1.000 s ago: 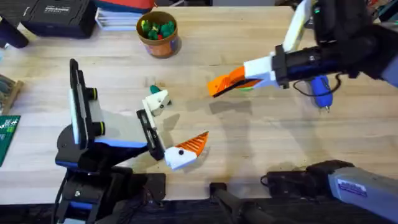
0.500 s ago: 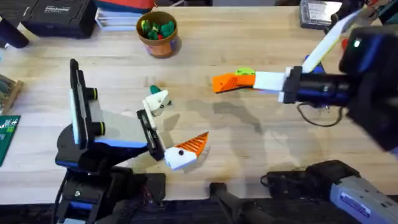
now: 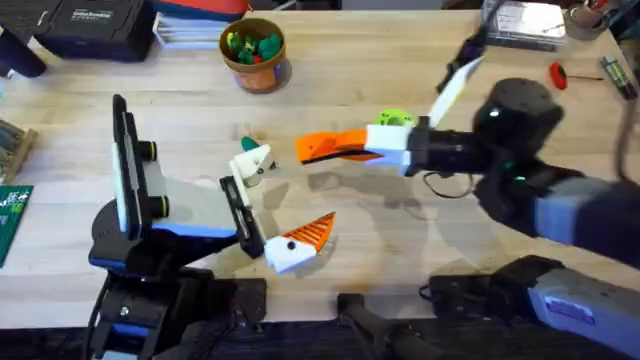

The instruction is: Pick up the gripper from the table and insert it into the empty holder that is missing its gripper. Then pick up a screw, insert it into the mounting hole, and use the screwdriver to tighten it. Finally, clean up the table by picking up the vegetable and placing it into the bucket.

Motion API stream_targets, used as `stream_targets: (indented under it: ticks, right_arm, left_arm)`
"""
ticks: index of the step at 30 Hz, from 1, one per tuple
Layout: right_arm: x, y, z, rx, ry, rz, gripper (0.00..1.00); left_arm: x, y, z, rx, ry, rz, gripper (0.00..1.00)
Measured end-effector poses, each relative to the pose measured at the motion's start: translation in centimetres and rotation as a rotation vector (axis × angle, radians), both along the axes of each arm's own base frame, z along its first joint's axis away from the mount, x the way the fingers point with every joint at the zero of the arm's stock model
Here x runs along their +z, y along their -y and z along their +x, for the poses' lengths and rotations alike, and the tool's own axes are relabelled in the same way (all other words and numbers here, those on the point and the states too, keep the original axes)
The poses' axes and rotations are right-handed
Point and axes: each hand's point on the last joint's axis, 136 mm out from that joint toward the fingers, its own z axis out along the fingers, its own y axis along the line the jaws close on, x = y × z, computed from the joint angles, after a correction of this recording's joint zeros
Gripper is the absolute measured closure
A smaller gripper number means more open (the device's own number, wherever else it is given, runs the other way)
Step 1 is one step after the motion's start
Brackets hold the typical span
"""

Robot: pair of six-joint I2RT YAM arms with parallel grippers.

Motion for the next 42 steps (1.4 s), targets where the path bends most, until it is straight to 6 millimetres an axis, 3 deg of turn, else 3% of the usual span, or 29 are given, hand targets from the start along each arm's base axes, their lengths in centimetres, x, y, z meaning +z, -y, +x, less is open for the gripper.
stream_targets:
  ticks: [4, 13, 17, 25, 42]
  right_arm:
    - [-0.9, -1.5, -0.1, 0.055, -0.071, 0.044, 0.992]
    - [-2.7, -2.6, -0.4, 0.143, -0.253, 0.083, 0.992]
    - [-1.9, -3.8, -0.3, 0.198, -0.259, 0.092, 0.992]
    - [-0.3, -4.2, 0.2, 0.236, -0.232, 0.11, 0.992]
    - [0.0, -4.4, 0.2, 0.249, -0.224, 0.113, 0.992]
  left_arm:
    - [0.0, 0.0, 0.0, 0.0, 0.0, 0.0, 0.016]
    - [0.0, 0.0, 0.0, 0.0, 0.0, 0.0, 0.016]
    - [0.0, -0.1, 0.1, 0.006, 0.0, 0.0, 0.015]
    - [0.0, -0.2, 0.4, 0.024, 0.009, 0.004, 0.015]
    - [0.0, -0.3, 0.4, 0.028, 0.009, 0.005, 0.015]
